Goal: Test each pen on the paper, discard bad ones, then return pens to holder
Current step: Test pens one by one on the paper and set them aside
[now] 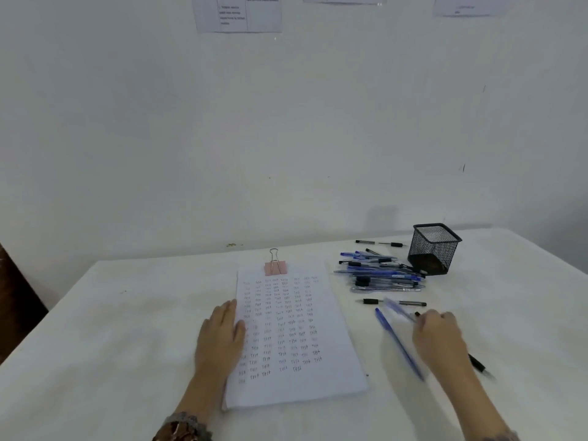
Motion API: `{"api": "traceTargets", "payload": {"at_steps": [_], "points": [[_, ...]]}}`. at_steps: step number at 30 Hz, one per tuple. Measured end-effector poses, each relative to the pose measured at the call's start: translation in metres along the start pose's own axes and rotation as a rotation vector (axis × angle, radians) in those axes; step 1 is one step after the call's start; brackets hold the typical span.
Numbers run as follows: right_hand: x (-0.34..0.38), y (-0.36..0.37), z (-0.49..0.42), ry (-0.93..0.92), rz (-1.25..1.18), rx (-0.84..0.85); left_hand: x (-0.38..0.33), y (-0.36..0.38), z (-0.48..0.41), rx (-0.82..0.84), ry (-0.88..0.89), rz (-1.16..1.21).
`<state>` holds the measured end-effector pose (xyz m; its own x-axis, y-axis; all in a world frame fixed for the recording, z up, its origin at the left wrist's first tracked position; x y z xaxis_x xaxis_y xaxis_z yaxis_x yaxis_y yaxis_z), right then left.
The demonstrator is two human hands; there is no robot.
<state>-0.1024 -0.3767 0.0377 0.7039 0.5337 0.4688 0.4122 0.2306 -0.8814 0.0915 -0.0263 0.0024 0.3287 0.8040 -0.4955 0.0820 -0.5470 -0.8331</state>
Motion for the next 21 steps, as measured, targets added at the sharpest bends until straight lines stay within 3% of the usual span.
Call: {"api": "traceTargets", "payload": {"at_steps": [4, 7, 11, 17, 21], "points": [[-0.019, 0.02, 0.009, 0.024, 0.333, 0.198, -0.003, 0.008, -0.002, 0.039, 0.027, -0.117], [-0.018, 0.017, 0.007, 0.027, 0.335, 0.223, 0.0, 0.009, -0.001, 0.051, 0.023, -0.117], [0.008, -0.004, -0.02, -0.017, 0.231, 0.099, 0.001, 0.01, 0.0, 0.06, 0.016, -0.105], [0.075, 0.048, -0.055, -0.508, 0.321, 0.158, 0.003, 0.011, 0.0, 0.074, 0.011, -0.112], [0.084, 0.064, -0.064, -0.608, 0.416, 0.181, 0.001, 0.011, 0.001, 0.072, 0.02, -0.165]]}}
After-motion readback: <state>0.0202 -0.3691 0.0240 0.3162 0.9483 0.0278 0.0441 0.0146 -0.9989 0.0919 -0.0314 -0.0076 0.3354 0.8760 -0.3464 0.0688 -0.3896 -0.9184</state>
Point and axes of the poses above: each hand's wrist, its own z-axis away from the middle knuckle, its own y-axis out of the palm, x = y × z, the point moved 10 cm from there along -z, towards the middle knuckle, and after that the axes turned 3 degrees about -x, right-handed, at the moved point
